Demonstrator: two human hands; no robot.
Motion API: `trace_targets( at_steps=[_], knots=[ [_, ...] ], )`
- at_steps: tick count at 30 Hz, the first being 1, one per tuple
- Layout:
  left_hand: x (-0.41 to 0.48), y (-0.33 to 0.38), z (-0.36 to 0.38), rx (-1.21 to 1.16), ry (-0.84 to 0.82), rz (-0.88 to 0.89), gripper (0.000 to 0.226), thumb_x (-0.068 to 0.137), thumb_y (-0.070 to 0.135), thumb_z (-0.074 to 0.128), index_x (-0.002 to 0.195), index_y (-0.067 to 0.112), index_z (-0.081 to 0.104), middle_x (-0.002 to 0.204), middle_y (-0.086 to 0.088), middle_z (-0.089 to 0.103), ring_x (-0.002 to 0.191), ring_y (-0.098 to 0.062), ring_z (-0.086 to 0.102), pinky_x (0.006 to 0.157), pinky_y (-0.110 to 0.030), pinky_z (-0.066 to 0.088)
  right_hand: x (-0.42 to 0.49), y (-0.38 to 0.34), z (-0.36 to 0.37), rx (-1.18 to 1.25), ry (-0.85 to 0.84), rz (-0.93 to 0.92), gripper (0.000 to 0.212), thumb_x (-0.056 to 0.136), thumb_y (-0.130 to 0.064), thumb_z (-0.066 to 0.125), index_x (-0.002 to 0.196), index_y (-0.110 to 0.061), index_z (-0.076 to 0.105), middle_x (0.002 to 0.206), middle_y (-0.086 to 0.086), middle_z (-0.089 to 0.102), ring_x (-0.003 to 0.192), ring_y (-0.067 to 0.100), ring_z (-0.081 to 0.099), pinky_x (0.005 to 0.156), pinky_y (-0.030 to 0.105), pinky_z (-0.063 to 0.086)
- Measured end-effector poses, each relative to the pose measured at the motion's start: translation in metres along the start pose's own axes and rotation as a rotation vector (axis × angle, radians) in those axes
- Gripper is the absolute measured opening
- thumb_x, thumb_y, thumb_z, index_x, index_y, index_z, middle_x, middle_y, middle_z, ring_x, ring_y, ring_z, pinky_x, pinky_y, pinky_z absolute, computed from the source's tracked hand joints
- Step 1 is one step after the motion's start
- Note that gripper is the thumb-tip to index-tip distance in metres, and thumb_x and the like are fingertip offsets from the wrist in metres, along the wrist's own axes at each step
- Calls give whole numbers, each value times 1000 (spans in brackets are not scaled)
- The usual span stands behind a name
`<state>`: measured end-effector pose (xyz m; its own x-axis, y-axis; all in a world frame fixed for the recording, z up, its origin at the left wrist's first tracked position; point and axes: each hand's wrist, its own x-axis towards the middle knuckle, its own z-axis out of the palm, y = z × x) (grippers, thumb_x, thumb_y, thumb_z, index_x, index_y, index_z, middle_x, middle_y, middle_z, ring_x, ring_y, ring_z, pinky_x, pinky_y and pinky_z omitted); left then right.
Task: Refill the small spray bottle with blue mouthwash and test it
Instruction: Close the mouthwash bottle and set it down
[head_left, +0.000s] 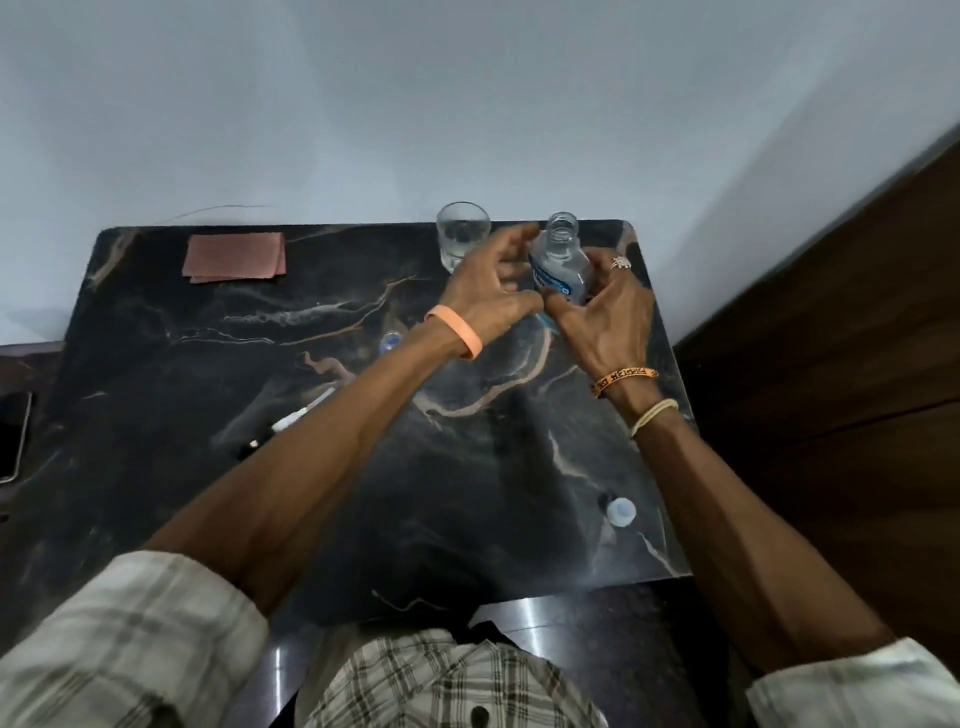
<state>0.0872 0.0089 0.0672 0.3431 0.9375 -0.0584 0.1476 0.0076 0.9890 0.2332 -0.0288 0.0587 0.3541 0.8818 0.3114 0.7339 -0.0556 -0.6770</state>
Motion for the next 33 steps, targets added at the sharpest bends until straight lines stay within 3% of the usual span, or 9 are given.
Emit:
trace_targets(
  at_steps=[6, 9, 15, 21, 24, 28, 30, 32, 33],
  knots=[
    [0, -25, 70, -47, -119, -87, 80, 64, -5, 81, 137, 7, 50, 128, -7, 62, 112, -23, 64, 95, -37, 54, -33, 67, -24, -32, -6, 123, 47, 71, -48, 81, 103, -21, 60, 89, -8, 67, 74, 9, 61, 64, 27, 51],
    [-14, -51, 94, 11, -160, -142, 84, 63, 10, 88, 137, 11, 49, 129, -4, 61, 113, -18, 62, 94, -27, 53, -64, 95, -19, 1, -68, 207, 42, 74, -31, 80, 108, -16, 61, 96, -1, 69, 82, 16, 66, 72, 31, 55],
    [-36, -90, 125, 67, -93, -184, 84, 59, 30, 93, 131, 19, 51, 122, 4, 61, 112, -14, 60, 99, -35, 52, -103, 118, -7, 64, -94, 307, 37, 80, -24, 72, 111, -12, 56, 98, 1, 67, 88, 24, 66, 70, 24, 45],
    [-30, -94, 136, 111, -68, -177, 83, 59, 35, 90, 132, 26, 51, 127, 4, 61, 114, -14, 60, 99, -36, 52, -103, 122, -6, 79, -89, 379, 40, 78, -20, 71, 112, -18, 51, 99, 3, 68, 87, 24, 66, 72, 37, 55],
    [-28, -94, 136, 126, -64, -184, 84, 59, 36, 90, 133, 26, 50, 130, 2, 60, 115, -14, 59, 99, -34, 51, -102, 126, -9, 83, -143, 386, 50, 75, -18, 76, 118, -18, 50, 102, 0, 65, 93, 25, 66, 75, 33, 54],
    [-31, -95, 135, 127, -64, -182, 90, 60, 36, 91, 138, 26, 47, 136, 1, 57, 121, -15, 57, 99, -30, 50, -111, 140, -29, 38, -291, 443, 94, 64, -42, 87, 143, -20, 40, 136, 4, 57, 120, 19, 56, 95, 28, 47],
    [-33, -97, 133, 110, -74, -183, 103, 58, 36, 91, 145, 27, 38, 145, 0, 50, 127, -16, 52, 104, -31, 46, -124, 151, -48, -9, -319, 451, 97, 58, -56, 86, 140, -24, 46, 136, 1, 57, 117, 12, 55, 93, 26, 49],
    [-35, -98, 129, 128, -80, -187, 114, 53, 44, 91, 148, 30, 31, 151, 2, 42, 133, -18, 45, 109, -36, 41, -139, 162, -66, -43, -346, 428, 91, 56, -60, 86, 134, -26, 55, 130, -2, 62, 110, 6, 56, 84, 16, 45],
    [-37, -100, 127, 142, -88, -188, 115, 51, 48, 90, 148, 31, 31, 152, 3, 40, 135, -19, 44, 110, -40, 40, -147, 168, -72, -72, -382, 419, 87, 58, -60, 85, 132, -26, 57, 129, -1, 62, 113, 9, 57, 86, 19, 46]
  ],
)
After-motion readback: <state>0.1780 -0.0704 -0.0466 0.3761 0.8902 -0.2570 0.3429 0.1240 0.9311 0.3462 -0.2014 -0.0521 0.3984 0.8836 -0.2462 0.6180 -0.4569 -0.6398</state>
